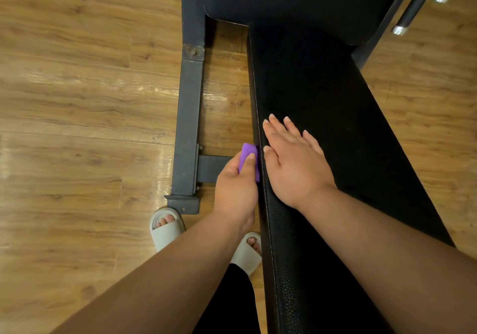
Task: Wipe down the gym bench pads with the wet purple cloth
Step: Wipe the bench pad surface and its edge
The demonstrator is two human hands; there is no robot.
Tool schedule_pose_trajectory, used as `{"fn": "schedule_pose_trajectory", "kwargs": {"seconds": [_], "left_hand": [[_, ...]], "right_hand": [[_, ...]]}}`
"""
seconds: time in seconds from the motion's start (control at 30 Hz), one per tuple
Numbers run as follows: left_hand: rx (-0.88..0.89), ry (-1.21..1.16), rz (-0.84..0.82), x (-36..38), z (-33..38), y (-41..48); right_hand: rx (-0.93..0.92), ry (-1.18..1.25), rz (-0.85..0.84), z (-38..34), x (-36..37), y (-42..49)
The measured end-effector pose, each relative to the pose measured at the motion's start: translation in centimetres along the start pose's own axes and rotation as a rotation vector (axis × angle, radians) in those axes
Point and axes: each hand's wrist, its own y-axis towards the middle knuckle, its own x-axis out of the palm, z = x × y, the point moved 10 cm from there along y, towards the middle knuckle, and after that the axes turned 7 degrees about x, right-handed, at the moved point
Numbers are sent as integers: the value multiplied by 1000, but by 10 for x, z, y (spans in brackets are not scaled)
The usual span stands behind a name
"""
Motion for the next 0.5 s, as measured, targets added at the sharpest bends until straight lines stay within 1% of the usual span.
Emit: {"fn": "schedule_pose_trajectory", "kwargs": {"seconds": [0.1,0.23,0.4,0.5], "left_hand": [[35,29,32,4,12,8],[-8,-43,98,11,24,13],[74,-3,86,3,16,-4],[88,3,102,3,21,-6]], "right_hand": [[3,-3,3,0,-1,-1],[3,6,1,0,-1,-2],[-17,29,10,-2,-3,-4],[-33,-10,-11,-1,-1,-7]]}}
